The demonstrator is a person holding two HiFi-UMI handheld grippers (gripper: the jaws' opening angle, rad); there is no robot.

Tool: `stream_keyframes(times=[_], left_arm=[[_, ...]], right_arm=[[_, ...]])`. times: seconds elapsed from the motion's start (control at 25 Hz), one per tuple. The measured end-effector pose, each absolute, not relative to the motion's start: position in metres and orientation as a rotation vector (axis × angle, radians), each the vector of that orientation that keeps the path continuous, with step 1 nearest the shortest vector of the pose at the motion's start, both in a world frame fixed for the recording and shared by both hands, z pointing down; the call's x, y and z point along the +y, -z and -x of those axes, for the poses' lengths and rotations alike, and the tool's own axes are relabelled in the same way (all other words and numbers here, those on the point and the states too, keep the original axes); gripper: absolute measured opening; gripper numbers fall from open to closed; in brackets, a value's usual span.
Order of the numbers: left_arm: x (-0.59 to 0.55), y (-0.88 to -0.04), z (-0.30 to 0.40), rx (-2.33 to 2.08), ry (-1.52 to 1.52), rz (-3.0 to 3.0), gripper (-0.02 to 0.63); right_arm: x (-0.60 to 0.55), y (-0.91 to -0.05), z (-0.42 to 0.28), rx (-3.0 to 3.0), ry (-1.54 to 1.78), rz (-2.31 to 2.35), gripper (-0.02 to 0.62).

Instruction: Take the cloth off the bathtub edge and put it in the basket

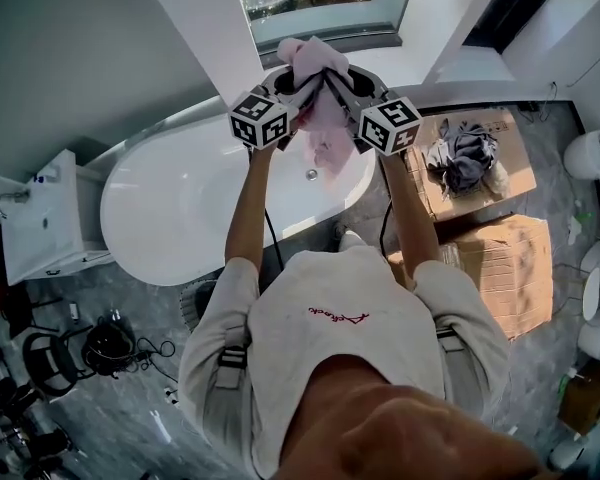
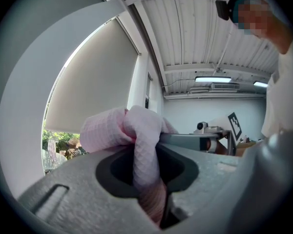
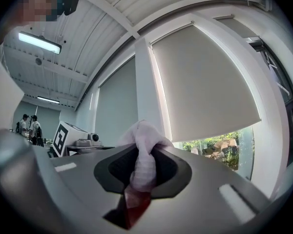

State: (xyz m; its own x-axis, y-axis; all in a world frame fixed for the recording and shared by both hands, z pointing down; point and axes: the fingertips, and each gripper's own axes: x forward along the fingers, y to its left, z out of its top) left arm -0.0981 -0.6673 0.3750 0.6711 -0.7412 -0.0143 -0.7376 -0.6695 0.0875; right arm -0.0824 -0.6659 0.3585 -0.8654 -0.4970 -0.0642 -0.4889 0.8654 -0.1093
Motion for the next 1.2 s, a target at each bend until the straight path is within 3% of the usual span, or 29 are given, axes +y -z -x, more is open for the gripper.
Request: stream_keyframes(times=[0.4,1.2], left_arm=[[-0.696,-0.361,0.123,-1.427,0.113,-2.741,0.091],[-0.61,-0.347,0.275,-2.09,0.098,-2.357,0.091]], right_arm=[[-0.696,-0.344,0.107,2.99,0.113,0.573,0.066],[-0.619,-0.331,0.26,2.981,0.183,-0.202,0.066]])
